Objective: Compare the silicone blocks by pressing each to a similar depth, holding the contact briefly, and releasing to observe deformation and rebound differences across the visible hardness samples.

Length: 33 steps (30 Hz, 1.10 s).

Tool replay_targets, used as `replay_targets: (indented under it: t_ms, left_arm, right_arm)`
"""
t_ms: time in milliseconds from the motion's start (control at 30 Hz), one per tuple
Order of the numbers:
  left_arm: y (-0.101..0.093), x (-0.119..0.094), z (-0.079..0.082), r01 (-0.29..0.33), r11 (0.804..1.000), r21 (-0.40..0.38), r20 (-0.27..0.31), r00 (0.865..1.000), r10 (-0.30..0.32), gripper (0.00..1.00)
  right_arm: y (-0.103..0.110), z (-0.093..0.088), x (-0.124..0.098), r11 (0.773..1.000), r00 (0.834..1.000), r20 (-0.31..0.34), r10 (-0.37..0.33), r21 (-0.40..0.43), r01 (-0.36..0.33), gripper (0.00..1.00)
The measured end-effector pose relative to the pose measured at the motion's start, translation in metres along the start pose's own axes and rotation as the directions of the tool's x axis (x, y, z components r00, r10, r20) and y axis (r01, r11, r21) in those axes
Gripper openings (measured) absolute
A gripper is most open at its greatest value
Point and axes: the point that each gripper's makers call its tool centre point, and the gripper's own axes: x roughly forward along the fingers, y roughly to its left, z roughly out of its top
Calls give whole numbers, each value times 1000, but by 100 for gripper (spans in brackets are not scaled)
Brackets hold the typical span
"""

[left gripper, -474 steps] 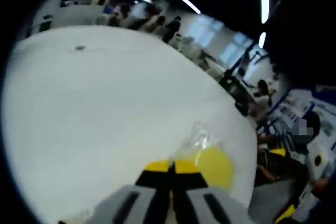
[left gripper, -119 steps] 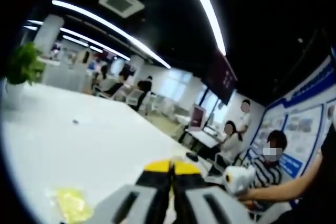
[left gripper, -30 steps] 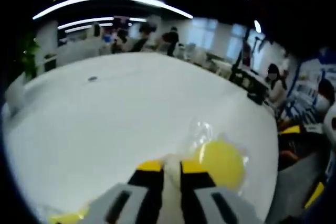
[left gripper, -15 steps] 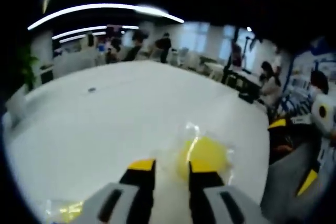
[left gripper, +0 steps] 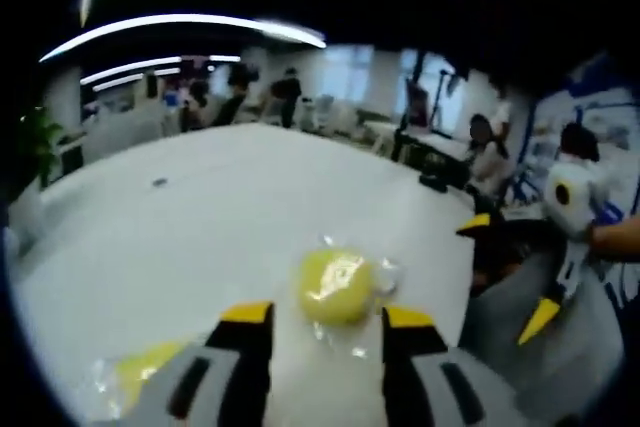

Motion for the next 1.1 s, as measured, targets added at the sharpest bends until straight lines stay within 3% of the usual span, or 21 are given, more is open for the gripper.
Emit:
replay_targets:
  t_ms: [200,300,467,767,900,1000,1100]
  left_arm:
    - [2,-21,5,-25,999,-34,46,999,27,57]
    - [8,-31,-4,-76,997,19,25,997,76,61]
    - [5,-46,-13,-77,997,27,8,997,77,68]
    - [12,-90,-2,-143,989,-21,86,986,145,73]
    - [10,-106,-11,-164,986,-23,82,983,166,77]
    - [16,-116,-22,-214,977,20,55,976,213,84]
    - [20,-124,-32,-228,974,-9,48,972,229,93]
  right_arm:
    - [0,0,0,1000,1000,3,-1,0,1,94]
    - [0,1,0,1000,1000,4,1,-1,-1,94]
    - [0,1,0,1000,1000,3,3,-1,-3,94]
    - [1,1,-1,1000,1000,8,4,-2,-4,93]
    - [1,1,-1,1000,1000,9,6,-2,-6,93]
    - [2,1,-2,1000,1000,10,8,-3,-8,93]
    - [2,1,-2,1000,1000,9,11,-2,-11,93]
